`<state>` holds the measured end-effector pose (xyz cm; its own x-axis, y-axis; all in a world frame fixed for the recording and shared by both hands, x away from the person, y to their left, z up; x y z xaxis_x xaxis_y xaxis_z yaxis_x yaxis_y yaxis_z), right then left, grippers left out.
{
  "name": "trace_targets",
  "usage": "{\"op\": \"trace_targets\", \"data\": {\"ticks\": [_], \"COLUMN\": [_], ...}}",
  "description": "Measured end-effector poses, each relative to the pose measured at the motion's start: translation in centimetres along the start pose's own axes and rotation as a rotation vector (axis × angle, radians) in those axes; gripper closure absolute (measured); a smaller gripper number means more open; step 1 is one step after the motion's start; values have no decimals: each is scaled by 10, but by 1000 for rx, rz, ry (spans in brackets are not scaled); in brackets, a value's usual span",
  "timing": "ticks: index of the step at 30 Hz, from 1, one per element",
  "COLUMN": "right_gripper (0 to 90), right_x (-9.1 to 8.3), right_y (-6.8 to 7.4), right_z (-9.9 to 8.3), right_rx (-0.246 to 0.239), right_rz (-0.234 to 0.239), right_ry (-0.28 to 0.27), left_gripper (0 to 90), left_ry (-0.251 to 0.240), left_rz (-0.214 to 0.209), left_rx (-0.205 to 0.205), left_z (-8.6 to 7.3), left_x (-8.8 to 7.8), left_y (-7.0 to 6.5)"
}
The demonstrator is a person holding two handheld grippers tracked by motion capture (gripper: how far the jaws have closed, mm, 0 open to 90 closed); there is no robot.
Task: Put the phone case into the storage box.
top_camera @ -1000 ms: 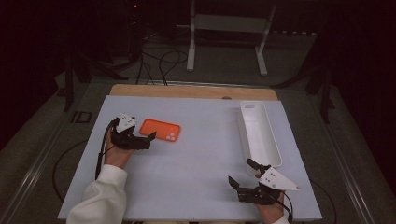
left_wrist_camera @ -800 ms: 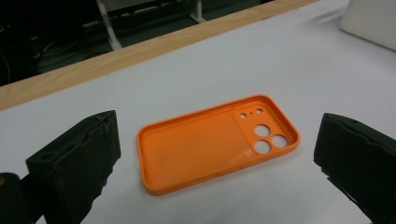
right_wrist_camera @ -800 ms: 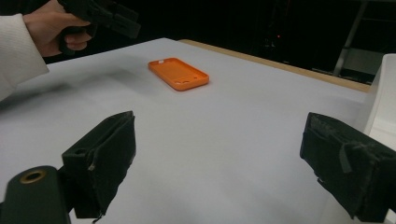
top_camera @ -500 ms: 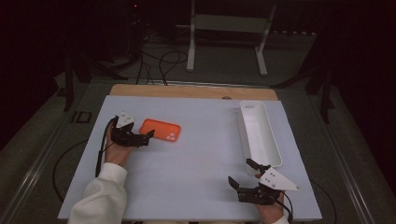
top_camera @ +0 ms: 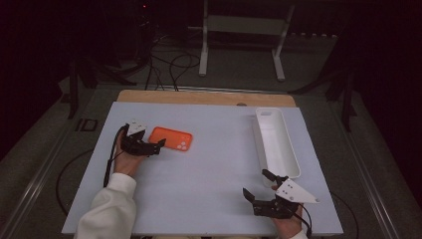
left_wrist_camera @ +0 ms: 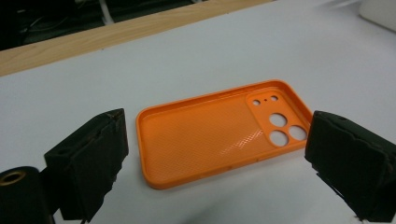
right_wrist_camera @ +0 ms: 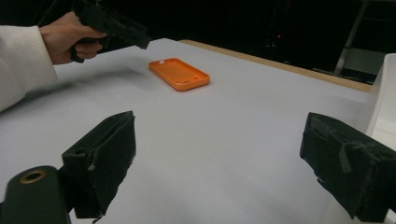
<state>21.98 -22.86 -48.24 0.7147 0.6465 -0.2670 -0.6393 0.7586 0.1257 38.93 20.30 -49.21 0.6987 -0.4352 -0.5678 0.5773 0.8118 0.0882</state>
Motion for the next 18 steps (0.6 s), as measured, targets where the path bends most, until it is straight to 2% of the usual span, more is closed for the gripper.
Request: {"op": "trace_targets", "data": {"ticks": [8,11,12,13,18], "right_gripper": [105,105,105,105,105], "right_x": [0,0,0,0,0], "right_y": [0,0,0,0,0], "right_z": [0,0,0,0,0], "right_rx": [4,3,6,6,5], "right_rz": [-1,0,1,1,3], "right_ry": [-1,-2,-1,-1,-1], "left_gripper": [158,249,327,327,530], "left_ry": [8,13,14,15,18], "left_rz": [26,38,36,34,21], "left_rx": [-10,-9,-6,-7,-22], "left_z": [0,1,1,2,1], "left_x": [6,9,10,10,15], "left_y": [3,3,3,3,5]}}
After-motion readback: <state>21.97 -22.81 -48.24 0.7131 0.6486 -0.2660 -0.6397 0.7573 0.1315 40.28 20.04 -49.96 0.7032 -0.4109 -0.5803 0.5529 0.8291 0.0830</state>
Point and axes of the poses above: each handheld gripper's, and its own axes: x roughly forward along the jaws, z roughly out of its top, y roughly to its left, the point moved 1 cm from there along x, roughly forward along the jaws, and after that the axes turned 7 degrees about x, right-handed, at the moved point
